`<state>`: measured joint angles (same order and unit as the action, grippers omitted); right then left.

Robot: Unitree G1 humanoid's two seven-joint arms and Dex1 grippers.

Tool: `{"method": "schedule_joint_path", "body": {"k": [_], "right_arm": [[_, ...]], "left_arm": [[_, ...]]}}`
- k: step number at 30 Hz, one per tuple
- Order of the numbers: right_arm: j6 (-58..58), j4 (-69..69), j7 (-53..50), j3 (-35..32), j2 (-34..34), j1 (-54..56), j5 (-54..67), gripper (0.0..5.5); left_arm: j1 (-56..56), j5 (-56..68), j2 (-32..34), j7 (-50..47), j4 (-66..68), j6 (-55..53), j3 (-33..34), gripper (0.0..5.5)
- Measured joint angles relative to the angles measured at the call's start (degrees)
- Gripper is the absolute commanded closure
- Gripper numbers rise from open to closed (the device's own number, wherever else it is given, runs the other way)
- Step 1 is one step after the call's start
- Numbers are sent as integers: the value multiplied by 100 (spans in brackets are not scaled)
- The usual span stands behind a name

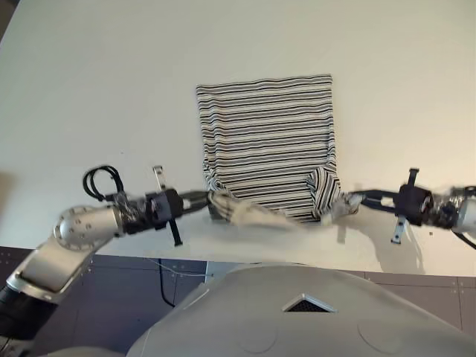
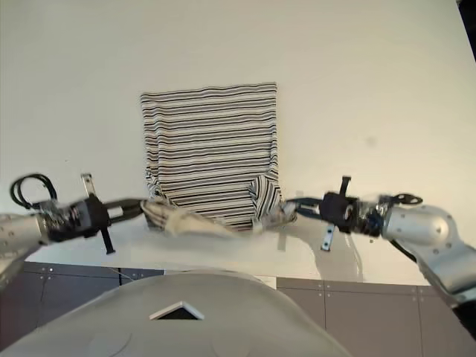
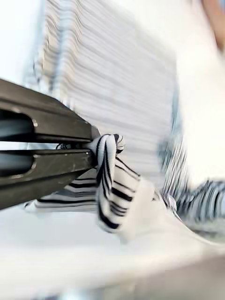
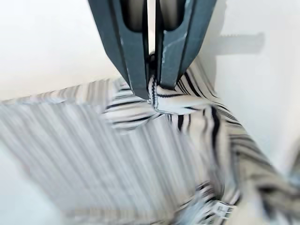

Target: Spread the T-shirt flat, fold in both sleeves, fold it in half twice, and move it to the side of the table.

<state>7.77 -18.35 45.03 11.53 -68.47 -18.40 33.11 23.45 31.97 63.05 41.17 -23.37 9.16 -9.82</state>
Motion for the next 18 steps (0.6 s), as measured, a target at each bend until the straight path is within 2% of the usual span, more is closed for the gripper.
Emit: {"method": "schedule_joint_path", "body": {"k": [3,4,7,11,18], "right_arm": [[-1547,547,-454,38,1094,1835,350,540],[-1885,899,-749,103,1601,2414,153,540],[-2175,1808,-1329,332,2540,3205,-662,540],[-1910,3155,-1641,517,3488,3758,-1629,540],[-1637,4132,-1819,86,4167,4357,-2151,540]], "left_arm": [[-1192,820,-701,-447,480,-1255,319,538],[-1651,771,-971,-685,746,-1626,345,538],[-2587,-36,-1630,-1075,1725,-1936,196,538],[-3453,-1283,-2554,-1064,3185,-1452,-290,538],[-4662,-2269,-3347,-697,5553,-291,-353,538]]}}
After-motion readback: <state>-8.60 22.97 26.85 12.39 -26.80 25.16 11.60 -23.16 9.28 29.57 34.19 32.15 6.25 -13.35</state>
